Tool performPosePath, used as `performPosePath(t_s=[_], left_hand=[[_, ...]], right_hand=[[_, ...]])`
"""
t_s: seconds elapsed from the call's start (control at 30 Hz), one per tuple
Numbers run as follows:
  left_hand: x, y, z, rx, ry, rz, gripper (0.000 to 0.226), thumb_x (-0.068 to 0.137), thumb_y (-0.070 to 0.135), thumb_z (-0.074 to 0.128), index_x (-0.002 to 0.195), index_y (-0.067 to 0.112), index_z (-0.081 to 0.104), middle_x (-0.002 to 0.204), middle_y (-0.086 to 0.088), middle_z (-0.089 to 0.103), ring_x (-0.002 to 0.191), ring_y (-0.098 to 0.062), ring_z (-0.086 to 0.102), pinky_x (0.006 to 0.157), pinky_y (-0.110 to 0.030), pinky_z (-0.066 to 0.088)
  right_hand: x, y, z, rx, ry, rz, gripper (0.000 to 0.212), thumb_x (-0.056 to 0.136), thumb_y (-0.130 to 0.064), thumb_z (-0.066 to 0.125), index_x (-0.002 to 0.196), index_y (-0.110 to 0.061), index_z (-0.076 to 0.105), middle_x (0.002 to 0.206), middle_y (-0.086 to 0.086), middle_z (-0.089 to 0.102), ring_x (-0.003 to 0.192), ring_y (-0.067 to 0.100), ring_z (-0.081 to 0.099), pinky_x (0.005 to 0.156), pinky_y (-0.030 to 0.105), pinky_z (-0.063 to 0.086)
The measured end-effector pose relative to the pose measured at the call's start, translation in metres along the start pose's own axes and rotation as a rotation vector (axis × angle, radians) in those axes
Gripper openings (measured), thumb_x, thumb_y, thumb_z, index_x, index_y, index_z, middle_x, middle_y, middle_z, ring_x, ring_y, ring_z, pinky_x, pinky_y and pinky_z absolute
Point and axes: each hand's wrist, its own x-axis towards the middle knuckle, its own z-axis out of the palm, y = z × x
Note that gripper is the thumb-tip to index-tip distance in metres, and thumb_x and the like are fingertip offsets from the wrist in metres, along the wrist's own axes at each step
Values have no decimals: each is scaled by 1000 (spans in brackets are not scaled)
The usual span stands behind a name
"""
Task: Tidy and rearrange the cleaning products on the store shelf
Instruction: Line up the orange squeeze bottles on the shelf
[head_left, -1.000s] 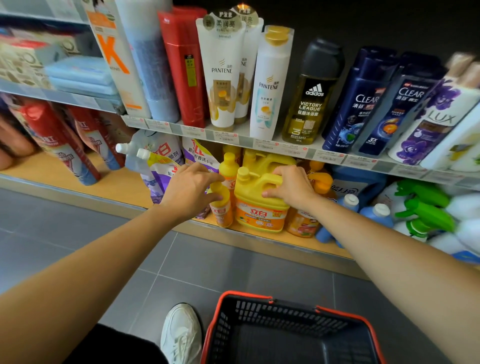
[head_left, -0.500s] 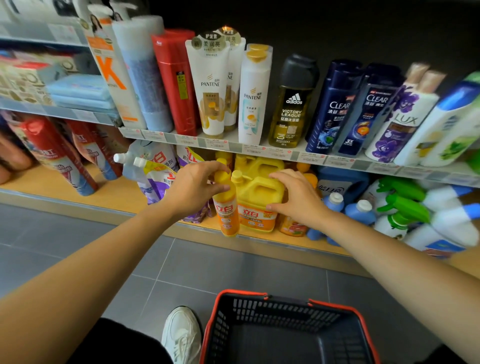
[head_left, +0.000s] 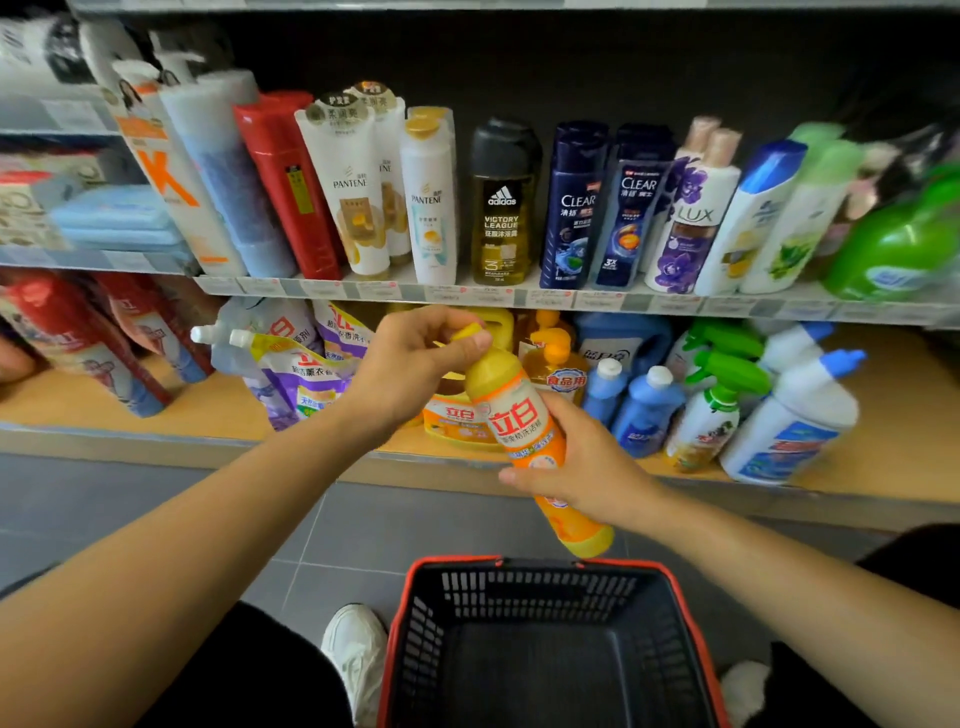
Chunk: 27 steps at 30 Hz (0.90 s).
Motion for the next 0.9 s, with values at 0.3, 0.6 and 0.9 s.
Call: performPosePath(t_s=[0.3, 0.6, 0.9], left_hand=[[-12, -10, 41, -176, -10, -49, 30, 98, 36, 57, 125, 29, 67, 116, 1, 74, 112, -15, 69, 91, -33, 57], [7, -20, 62, -573, -134, -170, 36, 106, 31, 42, 136, 24, 59, 130, -4, 68, 118, -19, 65, 101, -45, 45], [15, -21, 65, -571, -17, -130, 35, 92, 36, 59, 122, 21, 69, 123, -9, 71, 117, -27, 64, 102, -49, 49]], right_hand=[[-21, 16, -6, 428, 39, 141, 58, 70, -12, 89, 119, -24, 60, 110, -1, 74, 101, 15, 71, 85, 31, 57], [-19, 26, -24, 849, -141, 249, 42, 79, -12, 73, 120, -16, 68, 121, 11, 70, 109, 24, 67, 89, 35, 54], [-14, 25, -31, 894, -242, 237, 39, 80, -17, 74, 119, -17, 69, 119, 12, 70, 111, 26, 65, 94, 39, 52]])
